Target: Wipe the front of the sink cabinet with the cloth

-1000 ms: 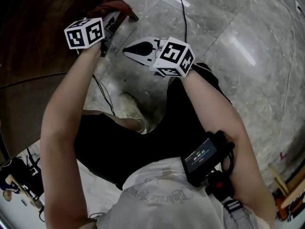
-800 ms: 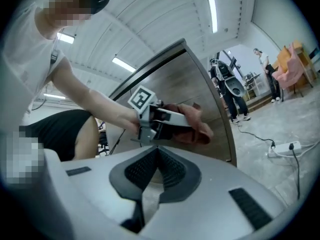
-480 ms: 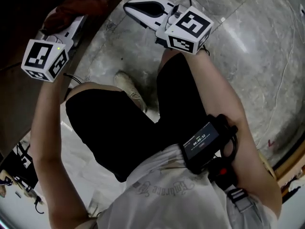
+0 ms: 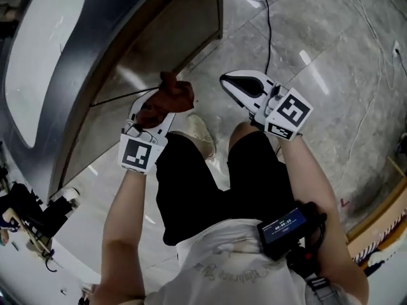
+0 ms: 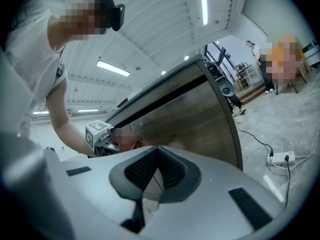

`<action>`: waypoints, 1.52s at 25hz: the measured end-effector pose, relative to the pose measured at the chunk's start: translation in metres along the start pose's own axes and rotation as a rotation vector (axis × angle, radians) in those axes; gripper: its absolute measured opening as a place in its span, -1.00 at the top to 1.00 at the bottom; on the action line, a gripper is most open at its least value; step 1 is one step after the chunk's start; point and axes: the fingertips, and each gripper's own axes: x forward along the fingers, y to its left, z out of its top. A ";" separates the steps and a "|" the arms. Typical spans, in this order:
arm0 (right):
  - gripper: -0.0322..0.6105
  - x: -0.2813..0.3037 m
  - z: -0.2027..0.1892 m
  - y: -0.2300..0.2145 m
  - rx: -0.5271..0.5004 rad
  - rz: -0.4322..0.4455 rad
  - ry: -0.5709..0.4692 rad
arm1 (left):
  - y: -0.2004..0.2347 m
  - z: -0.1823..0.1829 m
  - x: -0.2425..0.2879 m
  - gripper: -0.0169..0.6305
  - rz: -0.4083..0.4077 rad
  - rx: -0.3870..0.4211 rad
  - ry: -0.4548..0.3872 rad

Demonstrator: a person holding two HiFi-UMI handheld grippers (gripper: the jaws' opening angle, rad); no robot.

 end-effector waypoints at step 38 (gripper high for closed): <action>0.86 0.061 0.323 0.229 -0.076 0.023 0.199 | 0.087 0.254 -0.279 0.57 0.157 -0.345 -0.109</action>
